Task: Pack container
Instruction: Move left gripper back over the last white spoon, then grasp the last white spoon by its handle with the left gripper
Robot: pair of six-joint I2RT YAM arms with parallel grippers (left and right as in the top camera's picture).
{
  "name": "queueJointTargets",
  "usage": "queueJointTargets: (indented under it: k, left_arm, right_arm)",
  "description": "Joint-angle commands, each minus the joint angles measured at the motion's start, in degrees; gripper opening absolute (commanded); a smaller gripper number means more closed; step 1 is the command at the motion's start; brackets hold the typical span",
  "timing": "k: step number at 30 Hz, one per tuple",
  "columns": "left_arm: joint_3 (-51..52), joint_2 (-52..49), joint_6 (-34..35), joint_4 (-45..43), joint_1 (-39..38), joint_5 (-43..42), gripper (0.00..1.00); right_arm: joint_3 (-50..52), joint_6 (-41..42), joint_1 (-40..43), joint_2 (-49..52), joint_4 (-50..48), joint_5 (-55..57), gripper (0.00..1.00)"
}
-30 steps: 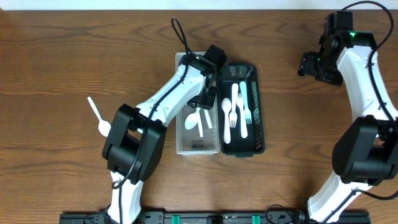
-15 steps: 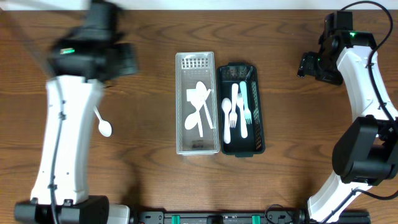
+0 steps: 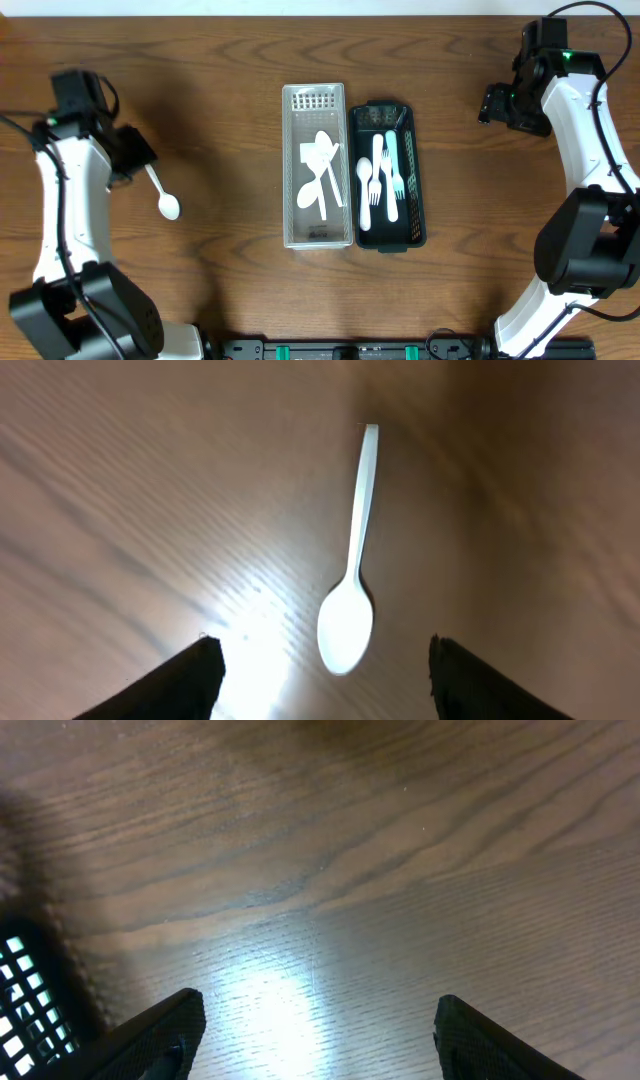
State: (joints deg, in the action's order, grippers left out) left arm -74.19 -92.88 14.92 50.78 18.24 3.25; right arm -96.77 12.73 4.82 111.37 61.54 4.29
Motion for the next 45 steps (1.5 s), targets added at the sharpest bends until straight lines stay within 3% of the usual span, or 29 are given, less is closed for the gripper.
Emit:
queueJointTargets:
  k: [1, 7, 36, 40, 45]
  left_arm:
    - [6.7, -1.1, -1.9, -4.1, -0.1, -3.2, 0.68]
    - [14.6, -2.8, -2.6, -12.2, -0.1, -4.3, 0.69]
    - [14.8, -17.3, -3.5, -21.6, 0.0, -5.7, 0.68]
    - [14.8, -17.9, -3.5, -21.6, 0.0, -5.9, 0.45]
    - [14.8, -17.9, -3.5, -21.5, 0.0, -5.9, 0.36]
  right_arm:
    - [0.2, -0.8, 0.8, 0.6, -0.5, -0.2, 0.77]
    - [0.2, -0.8, 0.8, 0.6, -0.7, -0.2, 0.77]
    - [0.2, -0.8, 0.8, 0.6, -0.6, -0.2, 0.77]
    - [0.2, -0.8, 0.8, 0.6, -0.5, -0.2, 0.76]
    - [0.2, -0.8, 0.8, 0.6, -0.4, -0.2, 0.77]
